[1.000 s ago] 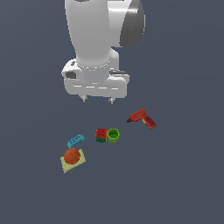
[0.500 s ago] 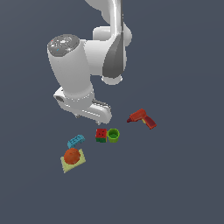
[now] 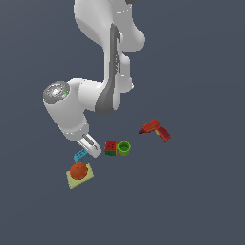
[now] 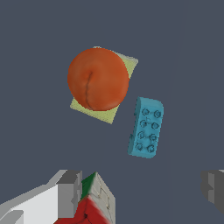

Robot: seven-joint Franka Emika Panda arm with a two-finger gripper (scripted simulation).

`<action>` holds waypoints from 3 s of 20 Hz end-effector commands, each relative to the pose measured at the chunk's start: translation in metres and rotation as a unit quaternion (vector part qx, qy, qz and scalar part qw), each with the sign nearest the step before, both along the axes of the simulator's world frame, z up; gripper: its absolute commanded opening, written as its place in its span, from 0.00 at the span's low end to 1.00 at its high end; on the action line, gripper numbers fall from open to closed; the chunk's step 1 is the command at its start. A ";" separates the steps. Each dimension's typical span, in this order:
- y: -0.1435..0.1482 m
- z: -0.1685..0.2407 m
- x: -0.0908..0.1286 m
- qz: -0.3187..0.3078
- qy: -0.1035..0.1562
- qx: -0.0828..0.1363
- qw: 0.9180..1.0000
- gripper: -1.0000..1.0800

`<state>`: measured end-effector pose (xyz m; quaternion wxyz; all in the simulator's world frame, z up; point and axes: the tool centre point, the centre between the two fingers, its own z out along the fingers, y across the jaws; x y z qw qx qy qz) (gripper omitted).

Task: Pick up a designated object from a clutter of objects.

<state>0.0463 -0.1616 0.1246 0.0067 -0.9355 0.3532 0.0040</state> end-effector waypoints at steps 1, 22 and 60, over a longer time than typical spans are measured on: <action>-0.012 -0.018 0.000 -0.032 -0.001 -0.002 0.999 0.96; -0.035 -0.078 -0.005 -0.090 0.000 -0.008 0.996 0.96; -0.011 -0.039 -0.033 -0.090 -0.005 -0.007 0.996 0.00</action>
